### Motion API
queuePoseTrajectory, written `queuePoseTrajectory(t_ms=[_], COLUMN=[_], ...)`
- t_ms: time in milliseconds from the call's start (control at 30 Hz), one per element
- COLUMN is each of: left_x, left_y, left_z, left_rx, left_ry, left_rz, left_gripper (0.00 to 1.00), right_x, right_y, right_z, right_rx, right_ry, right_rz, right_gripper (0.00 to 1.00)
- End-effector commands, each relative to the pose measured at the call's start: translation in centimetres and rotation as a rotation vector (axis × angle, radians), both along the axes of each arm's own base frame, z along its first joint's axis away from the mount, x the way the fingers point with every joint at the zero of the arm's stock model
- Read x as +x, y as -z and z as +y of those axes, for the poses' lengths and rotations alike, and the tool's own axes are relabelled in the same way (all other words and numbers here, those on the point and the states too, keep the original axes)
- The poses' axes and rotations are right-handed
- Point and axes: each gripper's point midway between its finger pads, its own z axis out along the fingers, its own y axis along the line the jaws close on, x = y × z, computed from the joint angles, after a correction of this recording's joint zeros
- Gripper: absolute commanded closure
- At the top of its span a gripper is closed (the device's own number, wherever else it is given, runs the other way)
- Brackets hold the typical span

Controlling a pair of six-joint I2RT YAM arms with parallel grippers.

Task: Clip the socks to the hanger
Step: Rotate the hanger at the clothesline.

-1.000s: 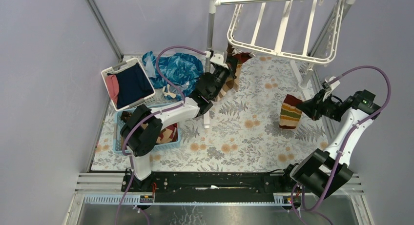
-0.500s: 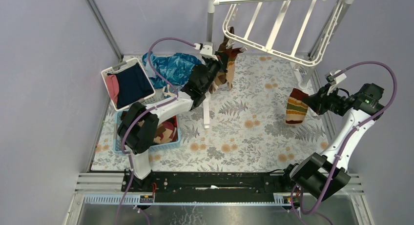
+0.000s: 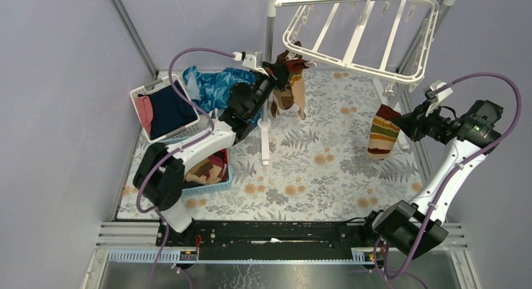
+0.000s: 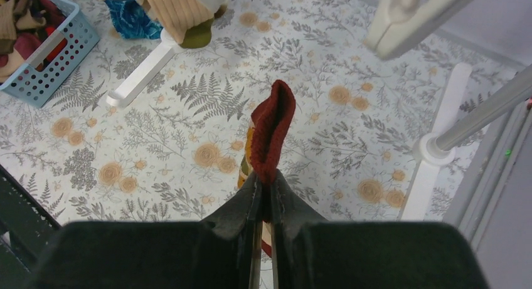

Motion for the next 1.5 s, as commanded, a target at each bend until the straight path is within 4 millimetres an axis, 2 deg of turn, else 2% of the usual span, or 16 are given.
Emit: queuePoseTrajectory(t_ms=[0,100,233,467,733,833,1233,1333,1467], left_x=[-0.5,-0.1,0.0,-0.1,0.2,0.2,2.8,3.3,3.7], left_y=[-2.3,-2.6,-3.8,-6.5,-8.5,-9.0,-8.5,-8.2,-6.5], left_z=[1.8,3.0,3.4,4.6,6.5,6.8,7.9,7.3,6.1], left_rx=[-0.066,-0.079,-0.091,-0.134,-0.167,-0.165,-0.184,-0.176,-0.161], left_ry=[-0.038,-0.102,-0.119,-0.164,-0.229,-0.236,-0.303,-0.286,-0.243], left_rz=[-0.032,-0.023,-0.041,-0.070,-0.090,-0.095,-0.051,-0.042,-0.011], left_gripper=[0.97,0.97,0.97,0.97,0.97,0.97,0.96,0.96,0.85], right_x=[0.3,0.3,0.3,0.2,-0.1,-0.3,-0.7,-0.9,-1.2], right_y=[-3.2,-4.0,-4.6,-4.8,-4.4,-4.5,-4.8,-4.7,-4.4], right_z=[0.6,0.5,0.7,1.0,-0.1,0.2,1.1,1.4,1.9], right_rx=[0.006,-0.008,-0.002,0.005,-0.079,-0.073,-0.033,-0.021,-0.004], right_ry=[-0.021,-0.019,-0.025,-0.032,0.029,0.024,0.003,-0.007,-0.025], right_rz=[-0.075,-0.093,-0.106,-0.113,-0.078,-0.080,-0.086,-0.086,-0.087], right_gripper=[1.00,1.00,1.00,1.00,1.00,1.00,1.00,1.00,1.00])
